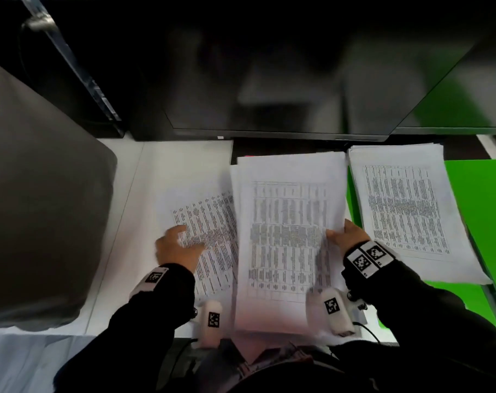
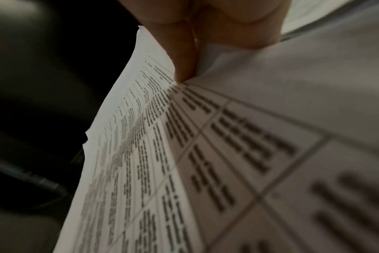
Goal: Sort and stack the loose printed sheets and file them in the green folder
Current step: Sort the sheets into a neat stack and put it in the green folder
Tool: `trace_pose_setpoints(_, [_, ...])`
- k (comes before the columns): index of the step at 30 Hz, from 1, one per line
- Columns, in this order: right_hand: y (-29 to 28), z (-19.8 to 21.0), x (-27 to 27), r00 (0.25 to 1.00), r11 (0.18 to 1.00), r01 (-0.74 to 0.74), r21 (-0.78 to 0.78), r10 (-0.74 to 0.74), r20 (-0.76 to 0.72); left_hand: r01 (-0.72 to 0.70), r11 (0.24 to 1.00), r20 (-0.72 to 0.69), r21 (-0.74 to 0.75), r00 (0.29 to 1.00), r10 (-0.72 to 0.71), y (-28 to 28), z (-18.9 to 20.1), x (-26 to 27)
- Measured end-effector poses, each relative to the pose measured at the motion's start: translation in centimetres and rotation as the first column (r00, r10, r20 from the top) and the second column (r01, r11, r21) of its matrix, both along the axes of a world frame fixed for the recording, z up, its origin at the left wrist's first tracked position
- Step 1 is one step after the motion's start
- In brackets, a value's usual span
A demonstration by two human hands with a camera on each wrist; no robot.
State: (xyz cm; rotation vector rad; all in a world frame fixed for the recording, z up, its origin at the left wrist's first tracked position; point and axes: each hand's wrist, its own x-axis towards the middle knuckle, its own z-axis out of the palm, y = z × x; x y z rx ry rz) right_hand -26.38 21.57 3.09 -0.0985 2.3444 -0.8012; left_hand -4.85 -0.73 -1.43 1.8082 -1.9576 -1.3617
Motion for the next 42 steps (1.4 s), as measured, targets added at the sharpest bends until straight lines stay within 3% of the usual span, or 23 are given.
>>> trace_pose_setpoints(2, [1.3, -0.6, -0.2, 0.998, 0.998, 0.036, 0.052, -0.038, 0.043, -0.17, 0.985, 0.102, -0.002, 0.98, 0.169, -1.0, -0.7, 1.5])
trace_pose_setpoints(7, [3.0, -1.9, 0.1, 0.995, 0.988, 0.068, 0.14, -0.077, 0.06, -0.286, 0.947, 0.01, 0.144, 0.958, 0.288, -0.9, -2.3, 2.2])
trace_pose_setpoints(11, [2.8, -2.2, 0.1, 0.993, 0.99, 0.075, 0.122, -0.086, 0.087, -0.143, 0.98, -0.016, 0.139, 0.989, 0.147, 0.5, -2.8, 1.5])
trace_pose_setpoints(14, [3.0, -2.3, 0.1, 0.99, 0.992, 0.086, 0.091, -0.095, 0.101, -0.041, 0.996, 0.063, 0.085, 0.997, 0.035, 1.1, -2.9, 0.8])
trace_pose_setpoints(20, [3.1, -2.1, 0.3, 0.989, 0.994, 0.086, 0.067, -0.094, 0.118, -0.048, 0.999, 0.218, 0.023, 0.975, 0.042, 1.1, -3.6, -1.2])
trace_pose_setpoints(26, [2.9, -1.7, 0.3, 0.987, 0.994, 0.05, 0.098, -0.064, 0.15, 0.221, 0.974, 0.359, 0.043, 0.907, -0.222, 0.4, -3.7, -2.7])
trace_pose_setpoints(28, [2.8, -1.4, 0.4, 0.986, 0.994, 0.035, 0.104, -0.052, 0.158, 0.213, 0.977, 0.357, 0.018, 0.911, -0.205, 0.7, -3.7, -3.3])
trace_pose_setpoints(31, [2.7, -1.4, 0.5, 0.99, 0.996, 0.048, 0.076, -0.058, 0.132, -0.013, 1.0, 0.264, -0.028, 0.964, 0.02, 1.5, -3.5, -3.3])
trace_pose_setpoints(33, [2.7, -1.4, 0.7, 0.992, 0.997, 0.043, 0.064, -0.051, 0.119, -0.085, 0.996, 0.216, -0.016, 0.972, 0.087, 1.2, -3.7, -3.2])
trace_pose_setpoints(39, [2.6, -1.7, 0.7, 0.991, 0.998, 0.064, 0.029, -0.067, 0.12, -0.095, 0.987, 0.229, 0.133, 0.971, 0.063, -1.1, -4.9, -4.1])
trace_pose_setpoints(42, [2.7, -2.4, 0.3, 0.986, 0.996, 0.089, 0.025, -0.091, 0.136, 0.116, 0.989, 0.281, 0.095, 0.95, -0.138, -1.8, -5.6, -4.4])
